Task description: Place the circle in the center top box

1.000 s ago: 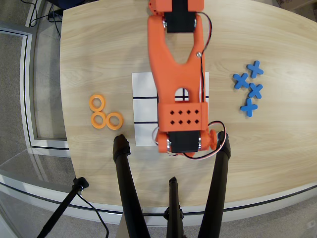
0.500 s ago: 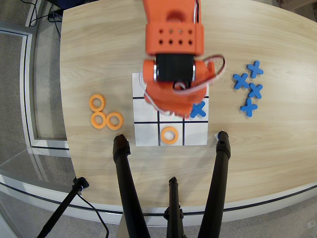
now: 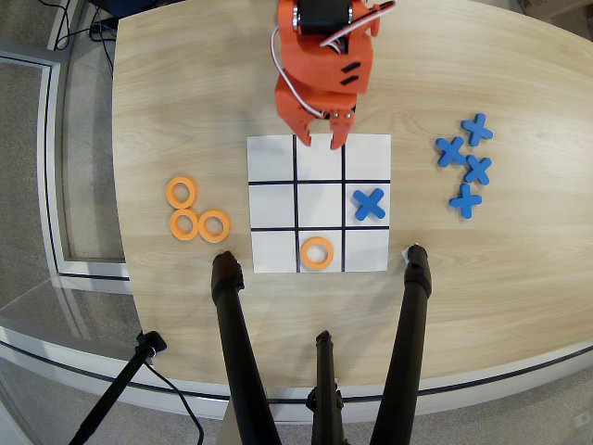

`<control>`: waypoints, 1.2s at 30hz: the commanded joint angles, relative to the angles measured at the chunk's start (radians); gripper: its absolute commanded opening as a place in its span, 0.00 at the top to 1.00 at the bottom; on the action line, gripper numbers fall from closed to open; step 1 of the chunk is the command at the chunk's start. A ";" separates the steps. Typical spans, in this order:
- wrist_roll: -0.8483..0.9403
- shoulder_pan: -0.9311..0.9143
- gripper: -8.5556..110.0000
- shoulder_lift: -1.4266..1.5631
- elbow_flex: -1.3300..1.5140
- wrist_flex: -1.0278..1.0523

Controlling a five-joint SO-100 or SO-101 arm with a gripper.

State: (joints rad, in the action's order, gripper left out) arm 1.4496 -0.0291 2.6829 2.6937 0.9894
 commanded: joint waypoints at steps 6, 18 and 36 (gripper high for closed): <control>0.118 -0.017 0.83 0.354 0.298 0.028; 0.192 0.015 0.85 0.673 0.508 0.218; 0.173 0.054 0.93 0.673 0.509 0.318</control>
State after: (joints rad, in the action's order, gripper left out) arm 1.6383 0.0215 3.3517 3.1462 1.3039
